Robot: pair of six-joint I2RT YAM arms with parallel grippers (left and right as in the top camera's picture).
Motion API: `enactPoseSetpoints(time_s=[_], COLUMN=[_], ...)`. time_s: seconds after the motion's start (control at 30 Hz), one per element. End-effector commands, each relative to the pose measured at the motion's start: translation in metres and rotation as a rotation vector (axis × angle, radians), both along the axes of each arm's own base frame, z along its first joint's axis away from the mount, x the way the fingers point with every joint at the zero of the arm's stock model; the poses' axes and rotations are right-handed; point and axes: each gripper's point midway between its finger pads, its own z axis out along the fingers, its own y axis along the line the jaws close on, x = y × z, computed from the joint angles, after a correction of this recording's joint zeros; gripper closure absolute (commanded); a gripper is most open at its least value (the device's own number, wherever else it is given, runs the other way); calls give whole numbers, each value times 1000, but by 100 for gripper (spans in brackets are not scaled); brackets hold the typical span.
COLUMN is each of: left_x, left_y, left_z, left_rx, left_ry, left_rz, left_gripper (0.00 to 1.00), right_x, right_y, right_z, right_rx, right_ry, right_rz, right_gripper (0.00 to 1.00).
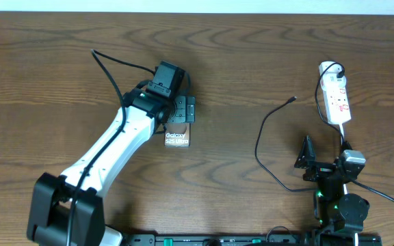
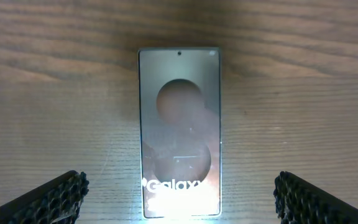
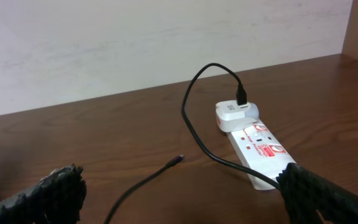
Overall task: Plug charger to phone and switch on socket
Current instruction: 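Lower the left gripper onto the phone and close on it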
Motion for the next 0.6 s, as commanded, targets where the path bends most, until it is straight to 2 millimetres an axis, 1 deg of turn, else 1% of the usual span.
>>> enactPoseSetpoints(time_s=[0.0, 0.07, 0.13, 0.23, 0.3, 0.37, 0.57], left_x=[1, 2, 3, 6, 10, 12, 16], left_y=[1, 0, 0, 1, 6, 6, -10], left_z=[-24, -33, -38, -38, -37, -38, -44], left_rx=[12, 19, 22, 28, 39, 39, 28], left_ry=[60, 78, 84, 71, 53, 46, 25], left_rz=[67, 70, 70, 81, 126, 147, 116], left_gripper=[2, 2, 2, 2, 2, 2, 2], right_x=[0, 0, 0, 0, 0, 0, 0], right_y=[3, 3, 3, 3, 3, 3, 3], right_z=[0, 0, 0, 0, 0, 0, 0], right_rx=[-6, -6, -6, -6, -6, -6, -6], right_ry=[0, 0, 0, 0, 0, 0, 0], right_rz=[17, 17, 17, 17, 17, 17, 17], right_gripper=[1, 1, 1, 1, 1, 1, 1])
